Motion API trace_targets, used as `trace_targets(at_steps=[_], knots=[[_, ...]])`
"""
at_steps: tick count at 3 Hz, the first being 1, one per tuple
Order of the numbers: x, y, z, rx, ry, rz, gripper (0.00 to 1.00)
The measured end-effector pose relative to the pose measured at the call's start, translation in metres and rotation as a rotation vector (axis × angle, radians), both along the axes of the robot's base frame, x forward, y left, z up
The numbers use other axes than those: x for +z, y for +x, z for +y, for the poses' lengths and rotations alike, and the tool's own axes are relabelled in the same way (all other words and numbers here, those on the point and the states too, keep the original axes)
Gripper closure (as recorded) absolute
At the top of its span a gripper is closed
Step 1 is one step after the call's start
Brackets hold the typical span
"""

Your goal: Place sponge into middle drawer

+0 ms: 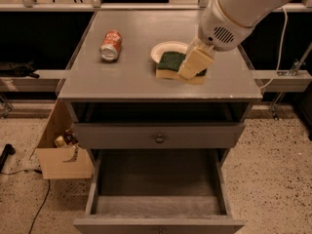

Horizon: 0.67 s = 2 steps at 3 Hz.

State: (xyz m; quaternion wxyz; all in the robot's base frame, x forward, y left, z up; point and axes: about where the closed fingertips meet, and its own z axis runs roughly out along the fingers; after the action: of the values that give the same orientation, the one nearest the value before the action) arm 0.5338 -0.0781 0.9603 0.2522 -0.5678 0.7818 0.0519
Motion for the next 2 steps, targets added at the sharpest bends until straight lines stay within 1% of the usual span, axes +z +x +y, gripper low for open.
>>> trace_targets(at_steps=[1,2], knots=[[0.000,0.000,0.000,0.000,0.000,0.000,1.00],[-0.009,-0.014,-0.006,-0.026,0.029,0.014,1.00]])
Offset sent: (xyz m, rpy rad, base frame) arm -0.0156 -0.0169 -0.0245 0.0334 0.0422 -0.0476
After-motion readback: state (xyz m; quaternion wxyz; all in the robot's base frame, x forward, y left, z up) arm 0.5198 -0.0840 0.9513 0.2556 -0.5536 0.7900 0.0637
